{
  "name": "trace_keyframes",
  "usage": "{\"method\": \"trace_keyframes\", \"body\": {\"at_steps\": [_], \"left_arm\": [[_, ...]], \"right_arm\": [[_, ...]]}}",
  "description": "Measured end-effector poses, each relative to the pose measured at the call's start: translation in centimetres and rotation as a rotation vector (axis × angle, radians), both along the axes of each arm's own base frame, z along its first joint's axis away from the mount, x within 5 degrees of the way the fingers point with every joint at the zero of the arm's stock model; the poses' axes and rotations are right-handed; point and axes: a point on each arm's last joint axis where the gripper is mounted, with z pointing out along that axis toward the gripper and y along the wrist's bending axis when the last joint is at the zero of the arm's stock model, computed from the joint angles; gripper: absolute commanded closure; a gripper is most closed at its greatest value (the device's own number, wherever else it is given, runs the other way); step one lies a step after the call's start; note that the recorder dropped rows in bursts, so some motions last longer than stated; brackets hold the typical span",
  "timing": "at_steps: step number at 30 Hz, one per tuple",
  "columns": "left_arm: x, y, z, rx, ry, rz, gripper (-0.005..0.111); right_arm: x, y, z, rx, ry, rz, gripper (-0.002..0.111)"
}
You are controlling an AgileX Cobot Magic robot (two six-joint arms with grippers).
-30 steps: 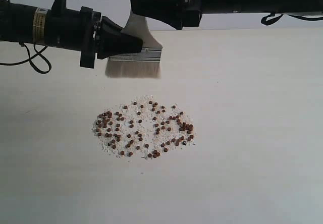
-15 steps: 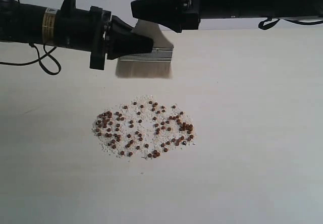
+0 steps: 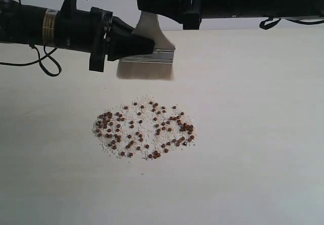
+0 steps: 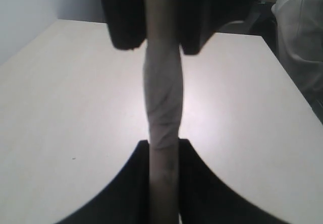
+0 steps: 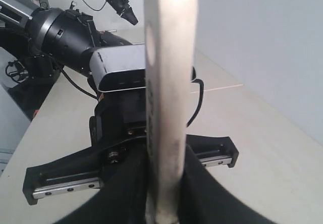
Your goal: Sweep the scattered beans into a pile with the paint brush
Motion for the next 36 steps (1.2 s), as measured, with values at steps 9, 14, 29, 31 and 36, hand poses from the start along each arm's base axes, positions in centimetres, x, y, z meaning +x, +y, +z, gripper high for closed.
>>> {"method": "trace_keyframes", "body": {"at_steps": [9,14,29,31,36], "left_arm": [[-0.2,-0.3,-0.1,-0.005,0.007,-0.008,0.107],[-1.0,-1.7,-0.2,-0.007,0.010,-0.030,0.107],[0.3,-1.1,0.6,-0.095,0.020,0.073,0.044],[0.9,-0.2,0.6,-0.097,0.013,0.098,0.062],[2.4,2.0,0.7,-0.098,0.014,0.163,0.107]], "right_arm": [[0.0,0.0,0.0,-0.003,-0.001,0.002,0.108],[-0.2,0.0,-0.1,-0.012,-0.005,0.021,0.108],[2.1,-1.7,0.8,-0.258,-0.109,-0.396,0.108],[3.3,-3.3,0.5,-0.369,-0.132,-0.571,0.108],[3.9,-4.8,0.9,-0.465,-0.142,-0.746,0.108]]}}
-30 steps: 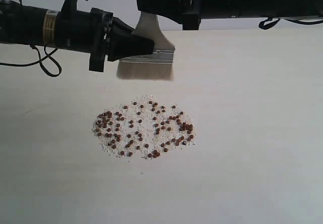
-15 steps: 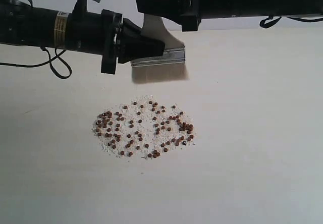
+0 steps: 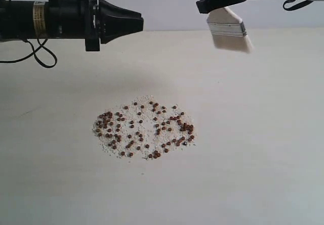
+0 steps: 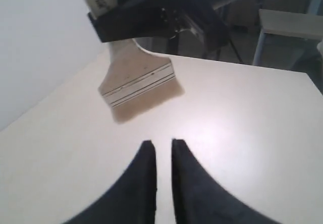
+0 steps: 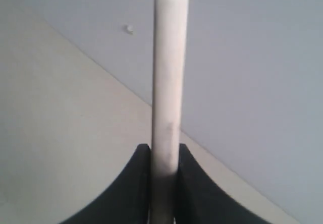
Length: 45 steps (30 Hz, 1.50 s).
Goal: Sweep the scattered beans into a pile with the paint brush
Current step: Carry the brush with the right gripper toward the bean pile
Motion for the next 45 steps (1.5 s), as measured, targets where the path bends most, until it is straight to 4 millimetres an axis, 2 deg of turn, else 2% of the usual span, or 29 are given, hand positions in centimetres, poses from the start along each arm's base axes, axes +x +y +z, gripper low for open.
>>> {"method": "trace_keyframes", "body": {"at_steps": [3,7,9,11,14,18,21,26,30,34,37,39,45], "left_arm": [[0.7,1.1,0.0,0.000,0.043,0.041,0.107],[1.0,2.2,0.1,0.069,0.089,0.173,0.107],[0.7,3.1,0.7,0.132,0.081,0.307,0.107],[-0.1,4.8,2.3,0.161,0.070,0.527,0.107],[-2.5,6.8,3.6,0.149,0.046,0.711,0.107],[-7.3,9.8,4.8,0.070,-0.027,0.896,0.107],[-11.2,11.9,4.9,0.003,-0.050,1.036,0.107],[-17.6,14.9,4.5,-0.050,-0.146,1.158,0.107],[-21.6,16.4,3.7,-0.095,-0.182,1.185,0.107],[-24.4,17.7,2.5,-0.128,-0.194,1.230,0.107],[-25.9,18.6,1.6,-0.154,-0.185,1.282,0.107],[-26.7,19.2,1.1,-0.149,-0.168,1.322,0.107],[-28.4,20.0,0.4,-0.153,-0.148,1.410,0.107]], "right_arm": [[0.0,0.1,0.0,-0.049,0.000,-0.076,0.108],[-0.4,1.2,-0.1,-0.120,-0.003,-0.161,0.108],[-0.4,1.5,0.2,-0.166,-0.018,-0.230,0.108],[-0.7,1.8,0.5,-0.206,-0.039,-0.329,0.108],[-0.9,1.3,0.9,-0.223,-0.086,-0.493,0.108],[-1.7,1.3,0.5,-0.223,-0.117,-0.615,0.108],[-2.3,2.0,-0.1,-0.206,-0.103,-0.604,0.108],[-3.4,3.7,-0.8,-0.196,-0.090,-0.556,0.108],[-4.9,5.3,0.2,-0.162,-0.101,-0.500,0.108],[-6.8,6.2,2.4,-0.094,-0.122,-0.458,0.108],[-8.1,5.6,3.9,-0.061,-0.143,-0.444,0.108],[-9.0,4.8,4.2,-0.063,-0.150,-0.442,0.108],[-11.9,2.4,3.3,-0.063,-0.174,-0.428,0.108]]}}
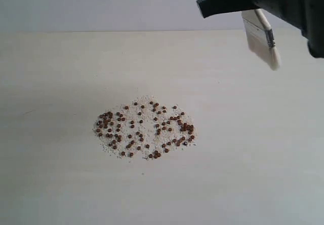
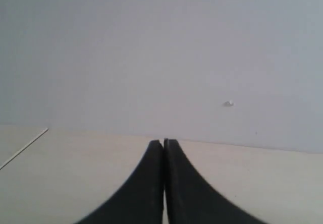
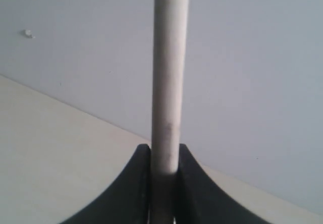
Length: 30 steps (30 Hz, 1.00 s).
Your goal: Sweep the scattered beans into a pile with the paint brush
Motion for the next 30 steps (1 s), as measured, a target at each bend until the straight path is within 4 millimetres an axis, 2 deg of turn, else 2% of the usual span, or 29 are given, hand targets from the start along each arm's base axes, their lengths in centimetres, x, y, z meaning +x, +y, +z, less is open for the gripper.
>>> {"method": "trace_keyframes", "body": {"at_steps": [6,11,14,17,21,23,27,30], "left_arm": [[-0.2,0.1,-1.2,0.002,0.121,0.009,0.107],[0.0,0.0,-2.6,-0.014,0.192,0.010,0.107],[0.0,0.0,-3.1,-0.084,0.222,0.011,0.107],[-0.1,0.0,-3.4,-0.167,0.268,0.015,0.107],[-0.1,0.0,-3.5,-0.202,0.286,0.017,0.107],[-0.1,0.0,-3.5,-0.208,0.287,0.017,0.107],[-0.1,0.0,-3.5,-0.198,0.287,0.018,0.107],[-0.1,0.1,-3.5,-0.110,0.279,0.019,0.107]], "right_arm": [[-3.2,-2.2,-0.6,0.170,-0.072,0.030,0.108],[-5.8,-3.4,-1.6,0.304,-0.138,0.132,0.108],[-7.2,-3.9,-2.1,0.435,-0.152,0.194,0.108],[-8.1,-3.8,-2.9,0.641,-0.134,0.244,0.108],[-8.1,-2.4,-3.2,0.863,-0.120,0.377,0.108],[-7.9,-1.5,-3.6,0.914,-0.111,0.439,0.108],[-6.4,0.3,-5.8,0.960,-0.023,0.455,0.108],[-5.1,1.8,-7.5,0.994,0.028,0.463,0.108]]}}
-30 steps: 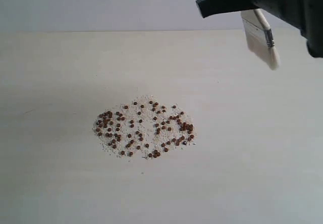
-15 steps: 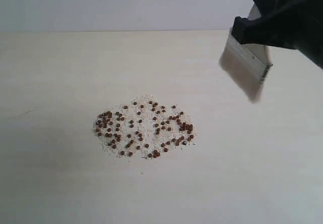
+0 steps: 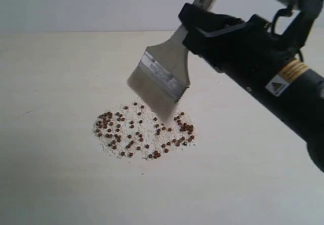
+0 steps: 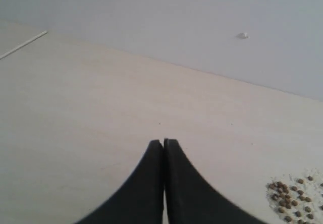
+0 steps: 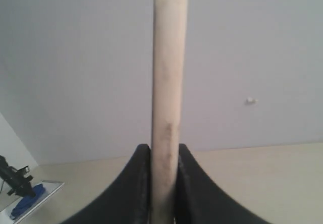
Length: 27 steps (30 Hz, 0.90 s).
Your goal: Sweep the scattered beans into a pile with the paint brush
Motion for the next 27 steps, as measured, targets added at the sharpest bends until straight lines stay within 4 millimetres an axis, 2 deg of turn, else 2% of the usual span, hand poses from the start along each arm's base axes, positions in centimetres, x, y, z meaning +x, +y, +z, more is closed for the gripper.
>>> {"method": "trace_keyframes", "body": {"at_steps": [5,12,15,20,27], "left_arm": [[0.0,0.0,0.0,0.149,-0.013,-0.025,0.107],[0.0,0.0,0.0,0.179,-0.016,-0.030,0.107],[0.0,0.0,0.0,0.181,-0.017,-0.030,0.107],[0.0,0.0,0.0,0.183,-0.017,-0.031,0.107],[0.0,0.0,0.0,0.183,-0.016,-0.031,0.107]], "right_arm": [[1.5,3.2,-2.8,0.027,0.040,0.093,0.108],[2.7,9.4,-5.5,0.021,0.057,0.162,0.108],[3.2,12.2,-6.6,0.057,0.083,0.121,0.108],[4.3,15.7,-8.3,0.048,0.073,-0.051,0.108],[4.8,19.4,-9.9,-0.063,0.078,-0.221,0.108]]}}
